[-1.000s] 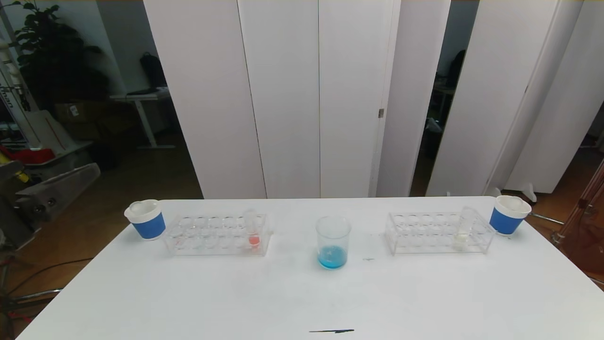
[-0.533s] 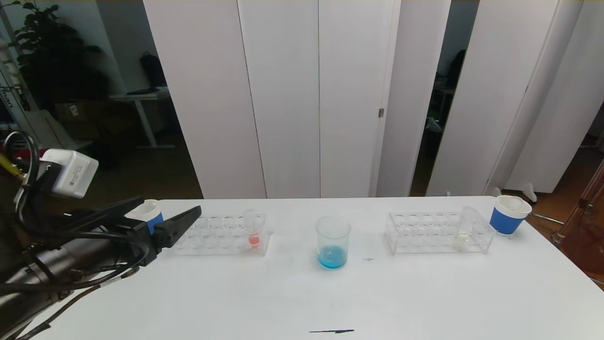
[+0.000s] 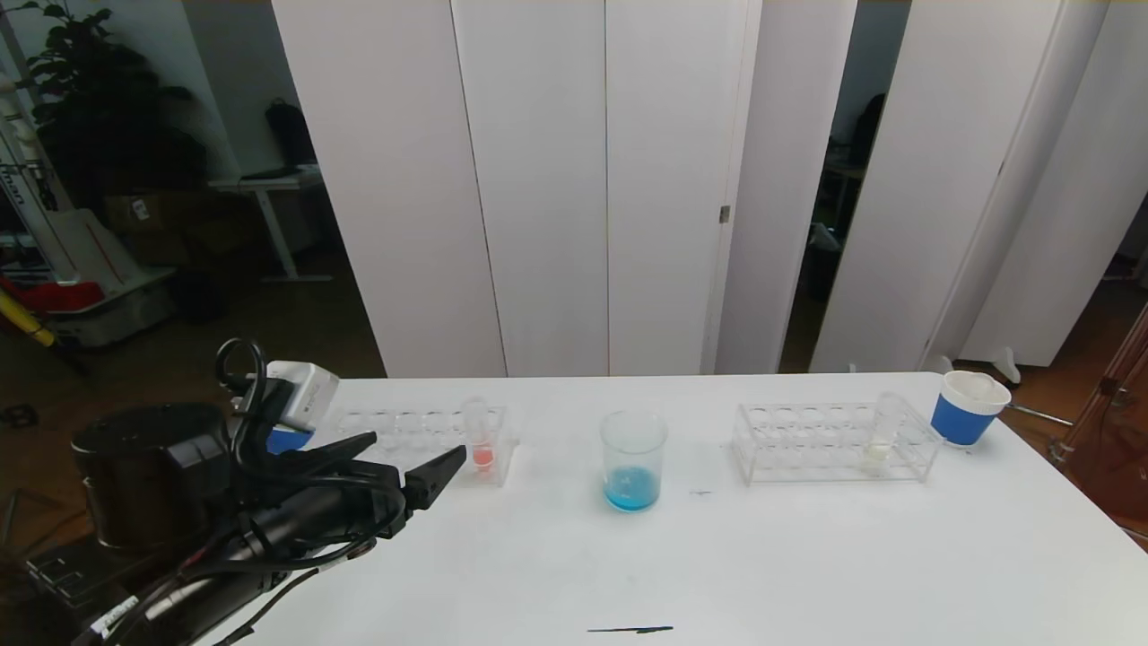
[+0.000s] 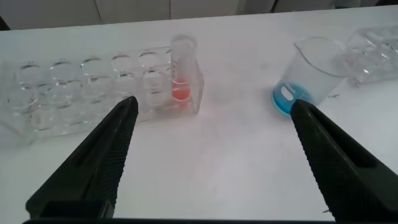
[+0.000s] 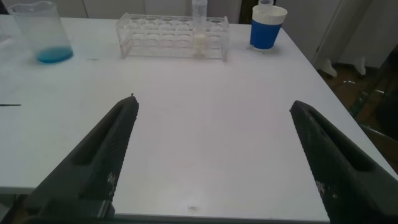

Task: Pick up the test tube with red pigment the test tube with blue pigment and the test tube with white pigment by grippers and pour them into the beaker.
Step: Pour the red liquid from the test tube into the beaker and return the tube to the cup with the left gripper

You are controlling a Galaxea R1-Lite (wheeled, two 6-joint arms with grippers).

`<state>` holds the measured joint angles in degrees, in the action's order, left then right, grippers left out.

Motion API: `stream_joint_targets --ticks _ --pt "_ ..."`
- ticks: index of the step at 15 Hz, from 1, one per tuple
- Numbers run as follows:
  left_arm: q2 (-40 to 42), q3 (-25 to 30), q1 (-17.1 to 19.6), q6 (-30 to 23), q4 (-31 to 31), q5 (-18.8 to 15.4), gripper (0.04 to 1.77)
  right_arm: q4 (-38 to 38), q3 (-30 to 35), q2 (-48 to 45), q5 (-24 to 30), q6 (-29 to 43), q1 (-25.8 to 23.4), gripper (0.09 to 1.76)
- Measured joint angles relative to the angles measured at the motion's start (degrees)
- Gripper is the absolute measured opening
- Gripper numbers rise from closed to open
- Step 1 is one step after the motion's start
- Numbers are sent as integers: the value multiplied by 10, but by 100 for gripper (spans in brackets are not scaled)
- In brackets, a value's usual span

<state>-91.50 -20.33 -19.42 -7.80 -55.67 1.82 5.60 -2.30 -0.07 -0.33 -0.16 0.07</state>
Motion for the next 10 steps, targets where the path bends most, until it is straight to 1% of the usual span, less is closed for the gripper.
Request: stream_joint_targets --ticks 3,5,7,8,10 --pt "-43 1 -4 -12 -37 1 175 0 0 0 0 0 0 175" --pt "-71 -6 -5 -25 -50 1 175 0 0 0 0 0 0 175" --pt "-102 -15 -6 -28 -78 2 175 0 0 0 0 0 0 175" --pt "-118 -20 -6 -28 -93 7 175 0 0 0 0 0 0 175" --pt "-153 -37 -5 -34 -113 32 175 0 0 0 0 0 0 175"
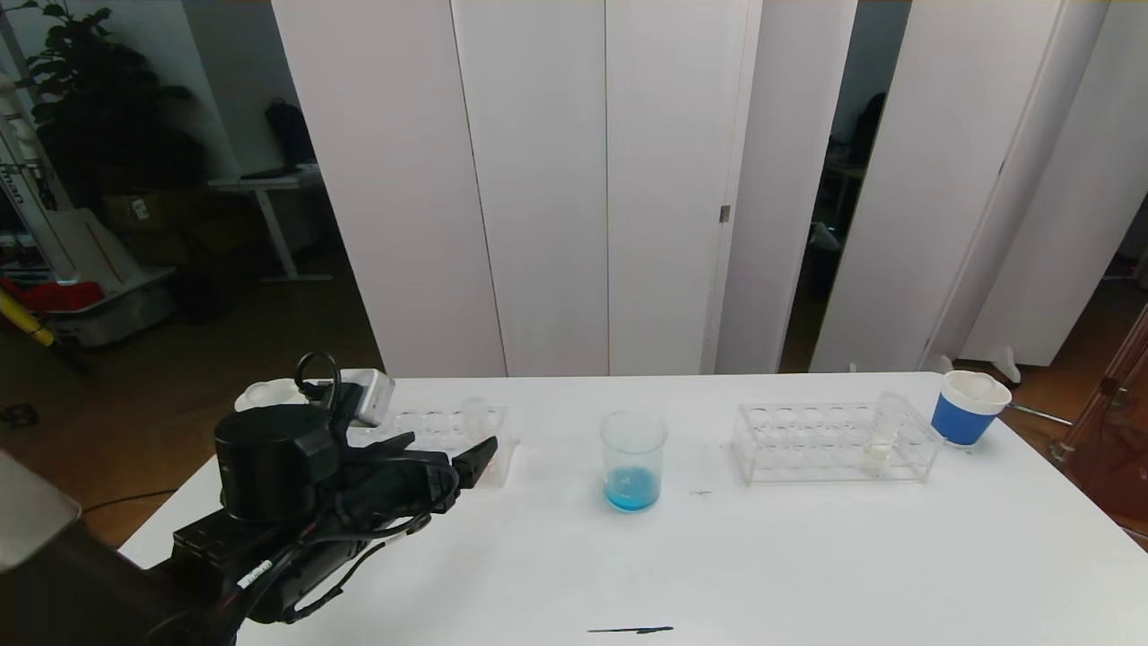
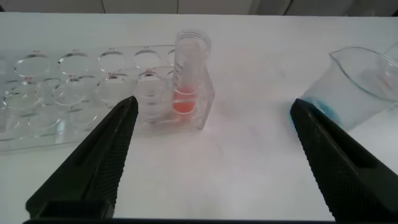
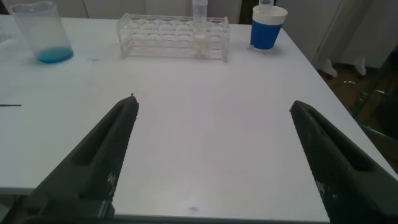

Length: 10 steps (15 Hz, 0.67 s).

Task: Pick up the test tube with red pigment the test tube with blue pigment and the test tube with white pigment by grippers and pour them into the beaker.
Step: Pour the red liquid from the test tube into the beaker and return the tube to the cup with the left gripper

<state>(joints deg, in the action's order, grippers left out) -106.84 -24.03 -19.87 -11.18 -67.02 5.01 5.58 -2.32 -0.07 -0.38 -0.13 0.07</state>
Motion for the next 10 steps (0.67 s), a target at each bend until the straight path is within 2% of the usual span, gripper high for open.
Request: stream_joint_targets --ticks 2,7,10 --pt "-31 -20 1 -7 -6 16 175 0 0 0 0 0 0 175" --pt "-90 -64 4 -12 -21 29 175 0 0 0 0 0 0 175" --pt "-114 -94 4 -23 -20 54 175 0 0 0 0 0 0 175"
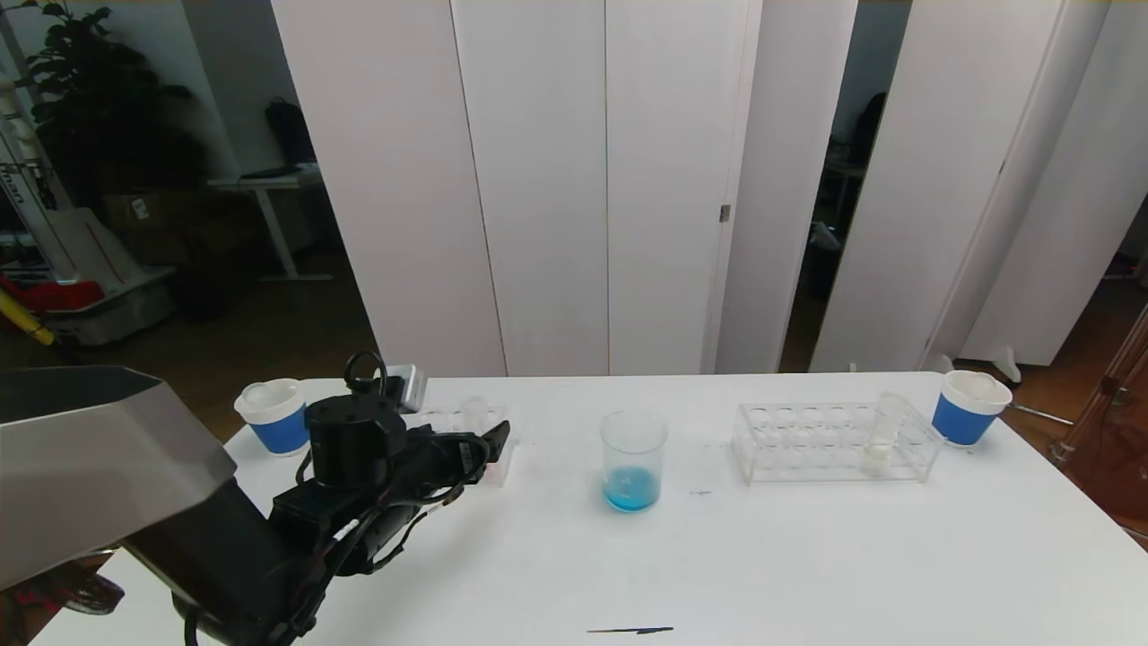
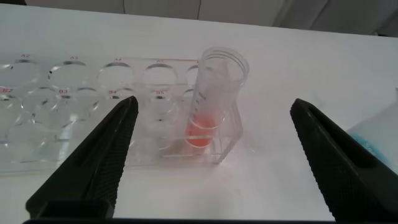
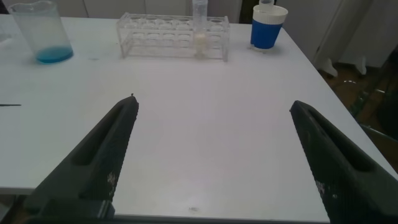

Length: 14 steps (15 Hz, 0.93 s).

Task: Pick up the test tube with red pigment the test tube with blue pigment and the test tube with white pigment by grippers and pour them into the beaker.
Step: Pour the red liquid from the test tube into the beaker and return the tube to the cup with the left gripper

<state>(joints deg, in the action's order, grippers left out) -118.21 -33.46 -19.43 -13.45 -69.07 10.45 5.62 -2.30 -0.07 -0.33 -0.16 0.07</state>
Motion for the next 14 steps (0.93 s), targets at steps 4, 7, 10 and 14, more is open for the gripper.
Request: stream_joint_targets --ticks 4,7,10,14 --pt "-32 -41 3 -2 -1 40 175 0 0 0 0 0 0 175" --pt "-50 -51 5 -1 -8 41 175 0 0 0 0 0 0 175" --pt "-62 -58 4 0 -15 45 175 0 0 0 0 0 0 175" --pt "-79 -77 5 3 -14 49 175 0 0 0 0 0 0 175"
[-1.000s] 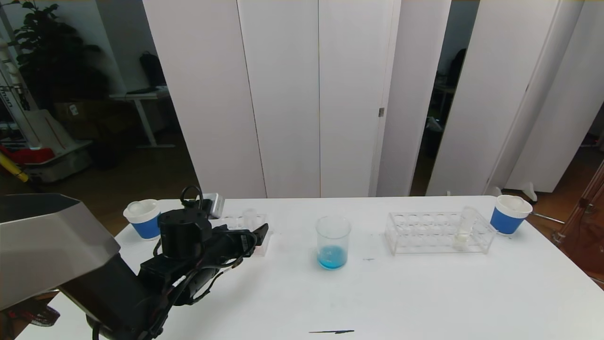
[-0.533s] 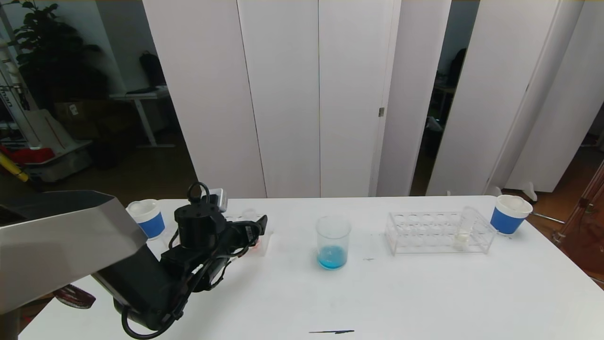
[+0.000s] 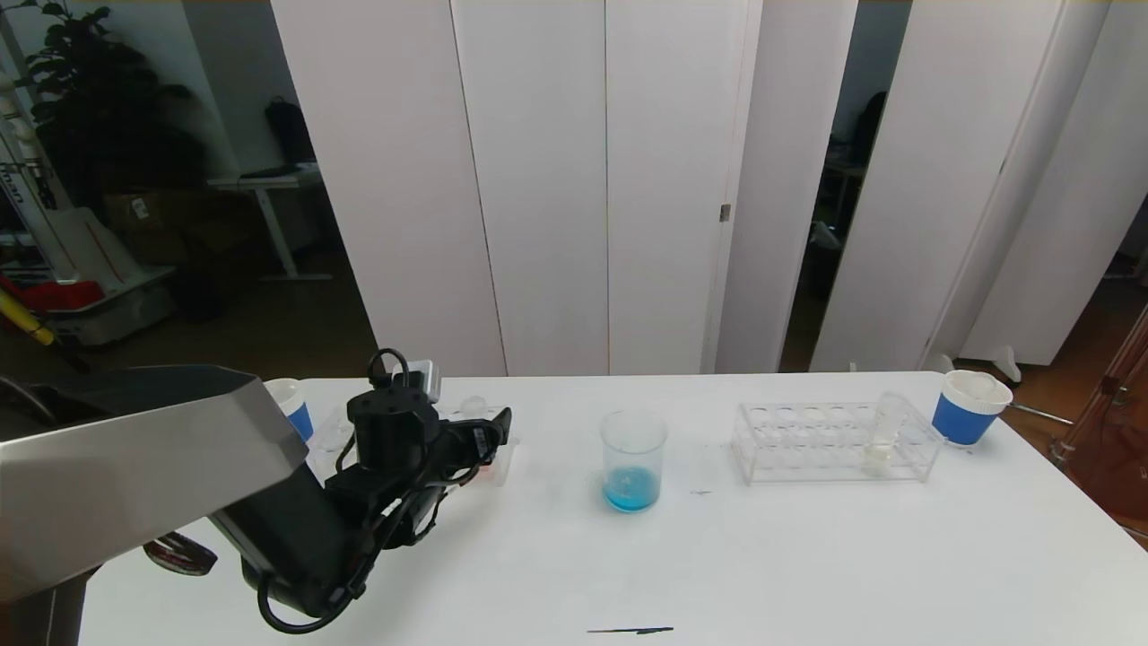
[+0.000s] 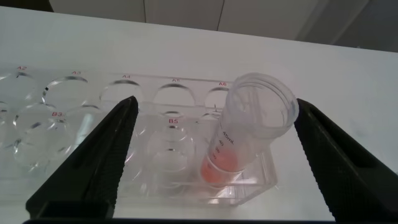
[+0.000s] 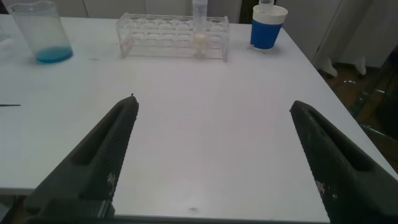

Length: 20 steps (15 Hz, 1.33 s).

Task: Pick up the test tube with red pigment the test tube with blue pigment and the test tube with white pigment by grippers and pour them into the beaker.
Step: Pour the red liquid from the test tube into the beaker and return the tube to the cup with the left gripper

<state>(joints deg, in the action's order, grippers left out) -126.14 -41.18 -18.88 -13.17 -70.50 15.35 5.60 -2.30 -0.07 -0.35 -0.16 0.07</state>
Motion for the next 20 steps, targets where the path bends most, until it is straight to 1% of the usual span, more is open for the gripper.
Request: stream_joint_targets --ticks 3,4,5,6,7,8,9,10,11,13,20 --pt "-13 -14 2 1 0 8 175 0 0 0 0 0 0 175" --pt "-16 -19 3 2 0 13 172 0 0 0 0 0 0 175" --pt "-18 -23 4 2 0 15 155 0 0 0 0 0 0 175" --pt "-19 -25 4 3 0 16 122 0 0 0 0 0 0 175" --pt "-20 -27 3 4 -2 13 78 0 0 0 0 0 0 175" --pt "-21 -28 3 5 -1 12 49 0 0 0 0 0 0 175" --pt "-22 -28 4 5 -1 12 47 0 0 0 0 0 0 175" --pt "-22 -28 5 4 -1 13 75 0 0 0 0 0 -1 175" --pt "-22 -29 5 4 -1 14 74 0 0 0 0 0 0 175" --pt "-21 -29 5 4 -1 14 60 0 0 0 0 0 0 175" --pt "-13 -27 2 9 1 16 60 0 0 0 0 0 0 175"
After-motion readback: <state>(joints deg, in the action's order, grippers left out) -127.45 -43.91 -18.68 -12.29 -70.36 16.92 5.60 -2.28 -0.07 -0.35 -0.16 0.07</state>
